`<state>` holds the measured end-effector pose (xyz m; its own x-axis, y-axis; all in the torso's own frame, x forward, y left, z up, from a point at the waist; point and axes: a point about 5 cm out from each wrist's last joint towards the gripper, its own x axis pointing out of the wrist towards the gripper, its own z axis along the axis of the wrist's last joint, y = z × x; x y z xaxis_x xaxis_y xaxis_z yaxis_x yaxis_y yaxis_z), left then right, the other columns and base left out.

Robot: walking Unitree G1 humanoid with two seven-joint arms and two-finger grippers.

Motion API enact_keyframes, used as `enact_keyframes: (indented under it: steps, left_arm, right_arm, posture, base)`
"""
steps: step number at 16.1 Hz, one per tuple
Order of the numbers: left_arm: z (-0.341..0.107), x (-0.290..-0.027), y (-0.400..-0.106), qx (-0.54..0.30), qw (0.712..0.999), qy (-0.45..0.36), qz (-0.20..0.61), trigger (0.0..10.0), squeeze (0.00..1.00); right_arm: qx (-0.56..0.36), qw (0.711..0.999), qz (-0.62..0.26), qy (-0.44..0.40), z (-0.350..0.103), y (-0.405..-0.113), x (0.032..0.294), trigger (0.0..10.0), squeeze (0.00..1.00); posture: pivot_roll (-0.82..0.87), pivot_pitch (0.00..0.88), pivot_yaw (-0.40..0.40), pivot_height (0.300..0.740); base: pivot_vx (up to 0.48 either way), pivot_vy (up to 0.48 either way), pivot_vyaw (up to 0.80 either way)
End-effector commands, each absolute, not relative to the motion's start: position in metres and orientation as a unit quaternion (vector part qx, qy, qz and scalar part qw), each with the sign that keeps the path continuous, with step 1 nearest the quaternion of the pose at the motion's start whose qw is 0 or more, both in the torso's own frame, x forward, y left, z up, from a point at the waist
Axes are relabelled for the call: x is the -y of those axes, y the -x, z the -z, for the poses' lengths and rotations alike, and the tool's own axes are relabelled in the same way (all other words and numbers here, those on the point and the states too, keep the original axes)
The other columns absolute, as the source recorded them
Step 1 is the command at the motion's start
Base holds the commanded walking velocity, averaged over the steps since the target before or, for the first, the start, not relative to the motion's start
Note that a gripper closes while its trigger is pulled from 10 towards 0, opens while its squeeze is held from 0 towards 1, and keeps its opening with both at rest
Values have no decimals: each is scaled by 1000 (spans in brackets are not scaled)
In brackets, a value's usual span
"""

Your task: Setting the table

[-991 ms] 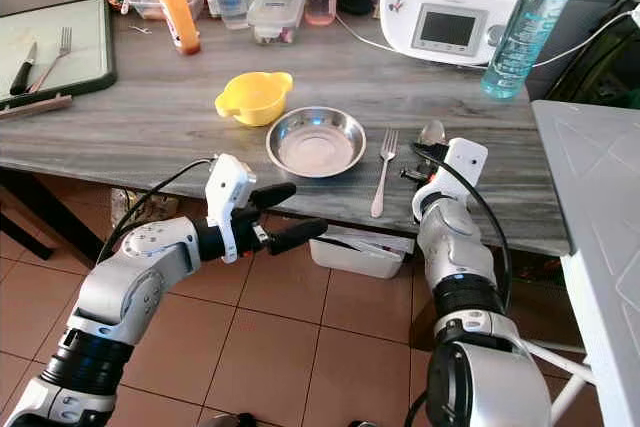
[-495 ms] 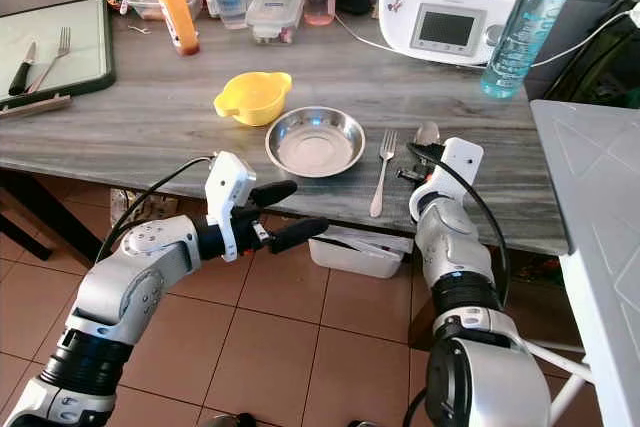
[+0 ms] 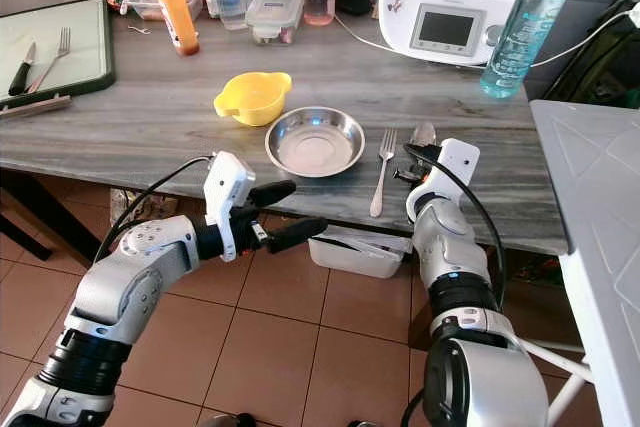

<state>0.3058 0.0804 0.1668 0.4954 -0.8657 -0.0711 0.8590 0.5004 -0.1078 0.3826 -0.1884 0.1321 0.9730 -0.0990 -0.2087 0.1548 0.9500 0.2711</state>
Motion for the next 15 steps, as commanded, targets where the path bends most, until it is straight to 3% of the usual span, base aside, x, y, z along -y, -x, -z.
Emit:
enact_keyframes:
  steps: [1, 15]
  left_arm:
    - [-171, -80, -306, -52, 864, 21, 501, 10000, 0]
    - [-171, -78, -307, -50, 865, 17, 499, 10000, 0]
  right_arm:
    - [-154, 975, 59, -151, -104, -373, 182, 10000, 1000]
    - [-127, 982, 57, -130, -116, -376, 184, 10000, 1000]
  posture:
    - [167, 148, 18, 740]
    - [165, 142, 18, 740]
  base:
    - [0, 0, 0]
    - [0, 0, 0]
